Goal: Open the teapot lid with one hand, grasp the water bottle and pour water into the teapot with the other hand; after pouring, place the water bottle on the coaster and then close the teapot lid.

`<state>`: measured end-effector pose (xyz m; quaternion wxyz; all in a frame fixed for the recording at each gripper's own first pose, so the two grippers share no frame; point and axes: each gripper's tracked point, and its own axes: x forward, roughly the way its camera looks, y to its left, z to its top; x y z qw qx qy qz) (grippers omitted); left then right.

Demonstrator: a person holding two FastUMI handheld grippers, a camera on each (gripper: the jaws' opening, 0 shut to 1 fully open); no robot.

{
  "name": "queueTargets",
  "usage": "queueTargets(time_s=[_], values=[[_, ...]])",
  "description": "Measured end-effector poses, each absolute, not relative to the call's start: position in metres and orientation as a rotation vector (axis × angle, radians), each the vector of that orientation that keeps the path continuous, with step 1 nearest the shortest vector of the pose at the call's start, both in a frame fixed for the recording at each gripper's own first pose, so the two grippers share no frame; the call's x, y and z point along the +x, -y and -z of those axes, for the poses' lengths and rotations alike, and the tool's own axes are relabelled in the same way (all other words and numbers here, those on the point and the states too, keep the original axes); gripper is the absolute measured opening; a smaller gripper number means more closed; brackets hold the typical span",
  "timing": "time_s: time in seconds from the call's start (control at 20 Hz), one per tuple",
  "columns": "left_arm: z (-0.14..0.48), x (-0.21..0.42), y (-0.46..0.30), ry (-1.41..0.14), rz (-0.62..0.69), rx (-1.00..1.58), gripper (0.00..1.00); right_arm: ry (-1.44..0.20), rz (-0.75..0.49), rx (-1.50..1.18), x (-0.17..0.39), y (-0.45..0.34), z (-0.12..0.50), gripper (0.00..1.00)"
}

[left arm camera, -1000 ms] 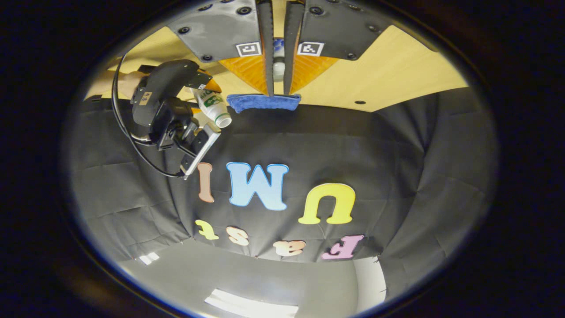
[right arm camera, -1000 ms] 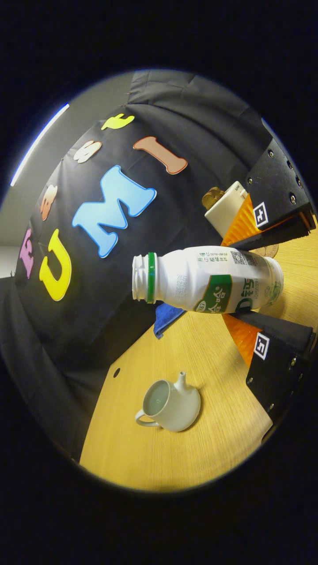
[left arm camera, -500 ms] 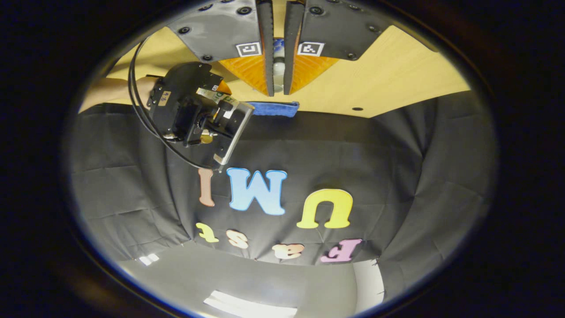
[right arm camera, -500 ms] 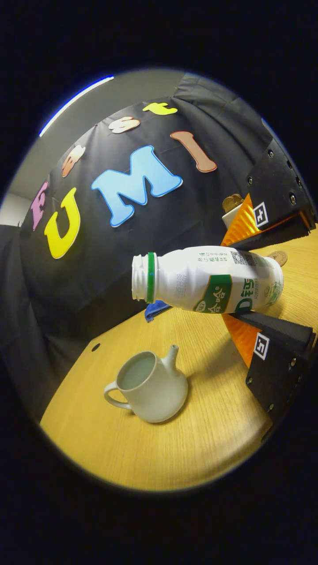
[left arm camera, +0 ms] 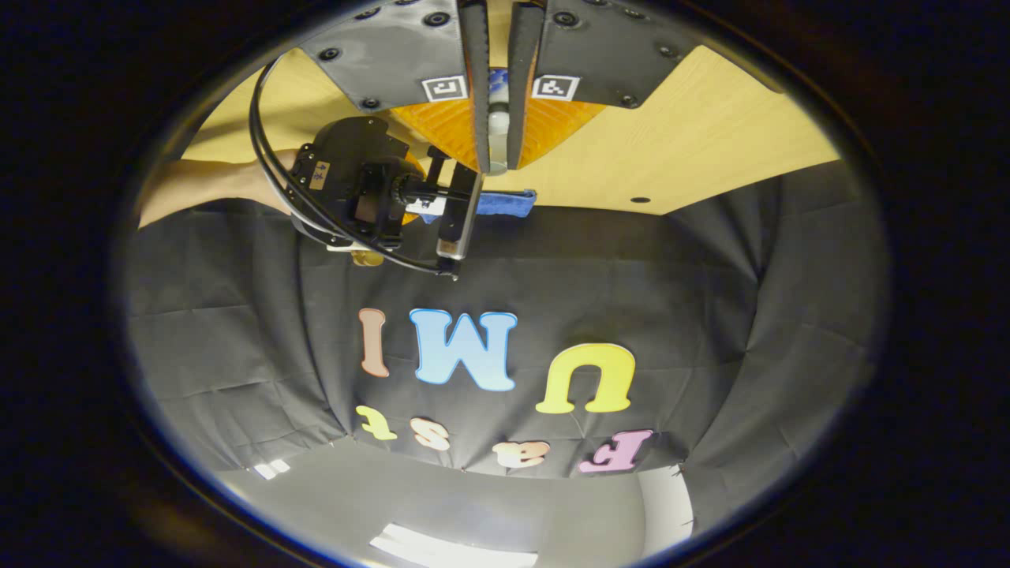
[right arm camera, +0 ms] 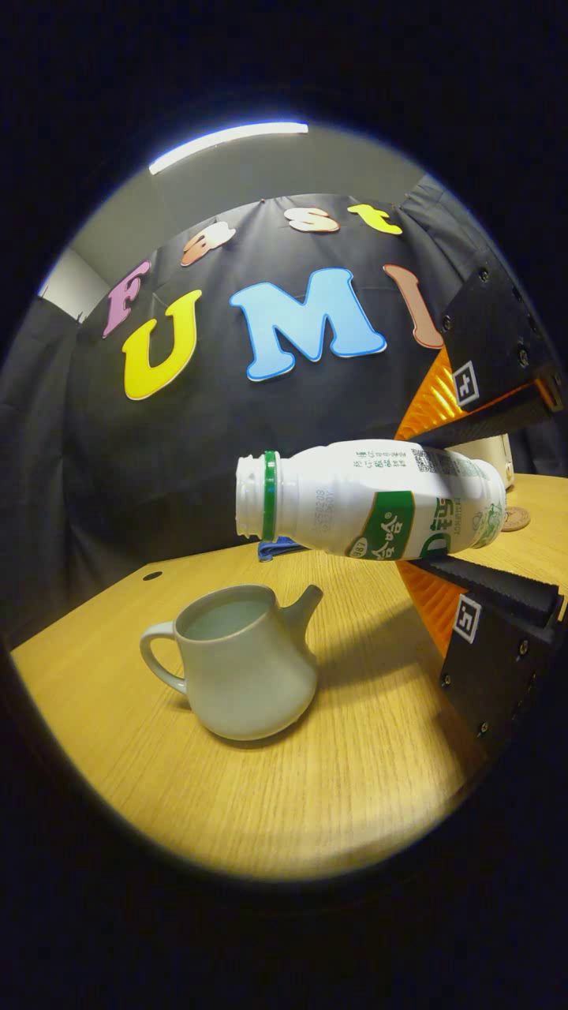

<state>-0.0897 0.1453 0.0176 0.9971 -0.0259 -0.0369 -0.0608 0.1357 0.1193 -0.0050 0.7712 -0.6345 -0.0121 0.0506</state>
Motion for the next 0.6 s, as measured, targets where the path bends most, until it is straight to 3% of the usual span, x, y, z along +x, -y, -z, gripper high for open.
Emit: queueTargets(time_s=[0.45,0.6], values=[[-0.016,-0.089,-0.140,0.075,0.131,-0.028,0.20,0.094,-0.080,-1.566,0.137,-0.121,-0.004,0.71],[-0.014,-0.089,-0.141,0.074,0.127,-0.027,0.16,0.115,-0.070,-1.603,0.139,-0.122,-0.007,0.71]])
